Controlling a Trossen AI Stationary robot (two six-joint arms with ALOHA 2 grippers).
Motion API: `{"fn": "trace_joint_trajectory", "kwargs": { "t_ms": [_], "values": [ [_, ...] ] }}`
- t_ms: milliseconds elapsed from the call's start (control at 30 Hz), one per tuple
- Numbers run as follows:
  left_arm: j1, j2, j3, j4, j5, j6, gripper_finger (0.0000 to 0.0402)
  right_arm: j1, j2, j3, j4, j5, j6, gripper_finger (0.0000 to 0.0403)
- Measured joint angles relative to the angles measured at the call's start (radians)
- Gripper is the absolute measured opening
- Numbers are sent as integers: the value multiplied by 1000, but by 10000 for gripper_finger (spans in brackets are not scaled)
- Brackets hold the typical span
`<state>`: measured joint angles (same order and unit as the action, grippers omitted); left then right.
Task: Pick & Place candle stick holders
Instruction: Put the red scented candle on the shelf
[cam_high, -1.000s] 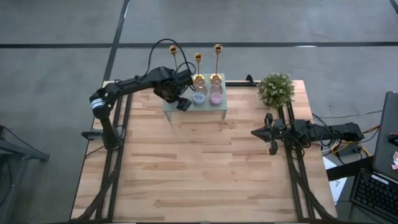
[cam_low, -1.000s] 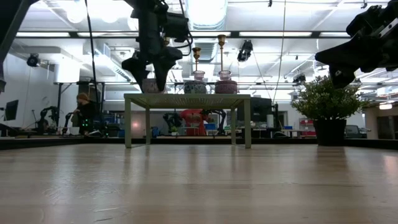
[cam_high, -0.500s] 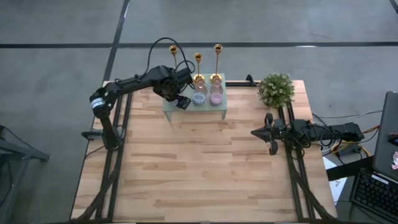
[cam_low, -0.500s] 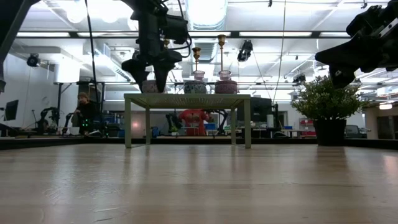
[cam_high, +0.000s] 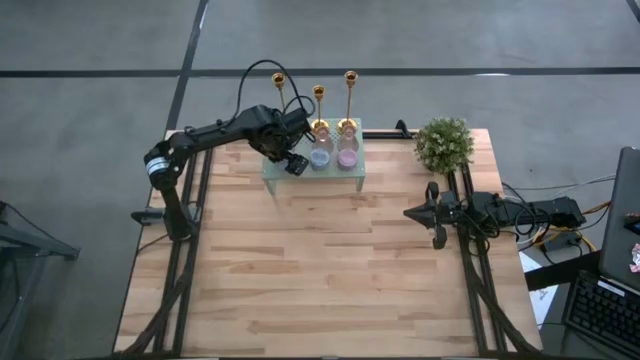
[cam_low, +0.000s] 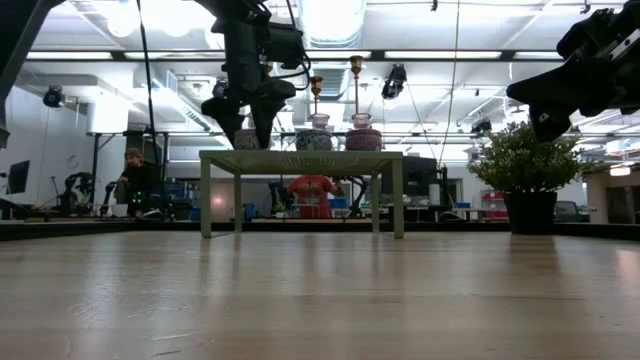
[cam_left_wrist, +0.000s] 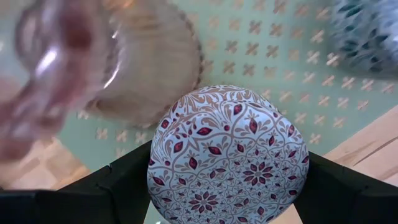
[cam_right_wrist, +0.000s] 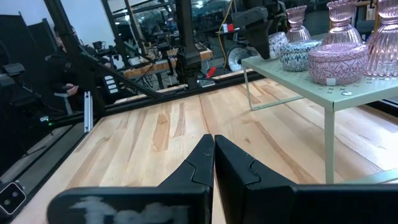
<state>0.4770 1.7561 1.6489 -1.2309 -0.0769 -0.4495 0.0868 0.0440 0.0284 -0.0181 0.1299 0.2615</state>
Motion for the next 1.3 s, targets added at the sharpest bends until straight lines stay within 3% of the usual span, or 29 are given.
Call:
{"fn": "trace_joint_trajectory", "kwargs": {
  "t_ms": [500, 833, 1300],
  "values": [
    [1, 0, 0, 23, 6, 4, 313, 0, 0, 0, 0, 0, 0, 8],
    [1, 0, 0, 20, 1, 7, 358, 0, 0, 0, 0, 0, 0, 8],
    [-4, -6, 17, -9, -21, 19, 362, 0, 0, 0, 0, 0, 0, 8]
  ]
}}
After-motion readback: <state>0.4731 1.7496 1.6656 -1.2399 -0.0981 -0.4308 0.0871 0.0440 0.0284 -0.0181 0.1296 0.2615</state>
